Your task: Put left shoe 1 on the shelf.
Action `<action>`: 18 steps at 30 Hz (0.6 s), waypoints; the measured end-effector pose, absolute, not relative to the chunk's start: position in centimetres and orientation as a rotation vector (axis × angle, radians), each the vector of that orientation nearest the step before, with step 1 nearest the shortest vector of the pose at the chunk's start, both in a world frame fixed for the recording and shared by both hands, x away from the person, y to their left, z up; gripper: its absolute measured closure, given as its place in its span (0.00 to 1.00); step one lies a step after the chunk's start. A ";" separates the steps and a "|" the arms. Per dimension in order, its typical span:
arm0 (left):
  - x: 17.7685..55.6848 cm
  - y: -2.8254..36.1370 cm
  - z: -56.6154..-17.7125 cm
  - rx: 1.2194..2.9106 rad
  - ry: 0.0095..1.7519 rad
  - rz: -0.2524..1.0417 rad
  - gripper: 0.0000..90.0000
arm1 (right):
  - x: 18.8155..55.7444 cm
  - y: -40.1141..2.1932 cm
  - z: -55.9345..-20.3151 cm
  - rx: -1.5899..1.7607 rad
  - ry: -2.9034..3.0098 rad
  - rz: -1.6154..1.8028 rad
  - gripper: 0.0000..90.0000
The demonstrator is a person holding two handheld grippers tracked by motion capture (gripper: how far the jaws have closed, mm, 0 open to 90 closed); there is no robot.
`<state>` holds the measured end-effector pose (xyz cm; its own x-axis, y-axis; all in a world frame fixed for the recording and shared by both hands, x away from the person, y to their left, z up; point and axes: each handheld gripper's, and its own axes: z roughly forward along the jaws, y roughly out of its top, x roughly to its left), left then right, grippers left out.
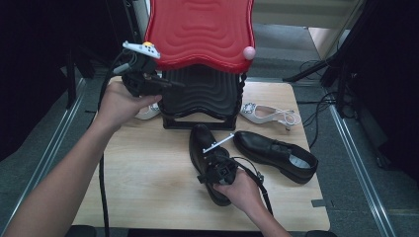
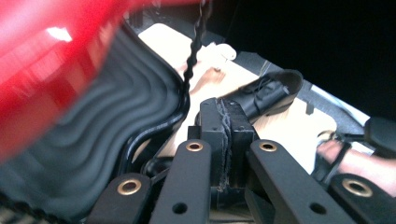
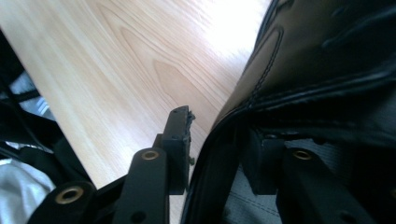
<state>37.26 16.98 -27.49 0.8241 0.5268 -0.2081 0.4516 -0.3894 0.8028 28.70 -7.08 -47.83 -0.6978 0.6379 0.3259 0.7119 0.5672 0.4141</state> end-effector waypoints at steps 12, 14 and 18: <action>40.9 16.9 -23.6 2.013 0.760 0.165 1.00 | 29.0 -7.1 -48.2 -1.153 -2.668 -0.759 0.88; 41.3 16.8 -23.2 2.005 0.765 0.183 1.00 | 29.1 -7.1 -48.1 -1.160 -2.665 -0.751 0.90; 42.3 16.5 -22.9 1.966 0.782 0.176 1.00 | 29.3 -7.5 -47.9 -1.166 -2.652 -0.745 0.96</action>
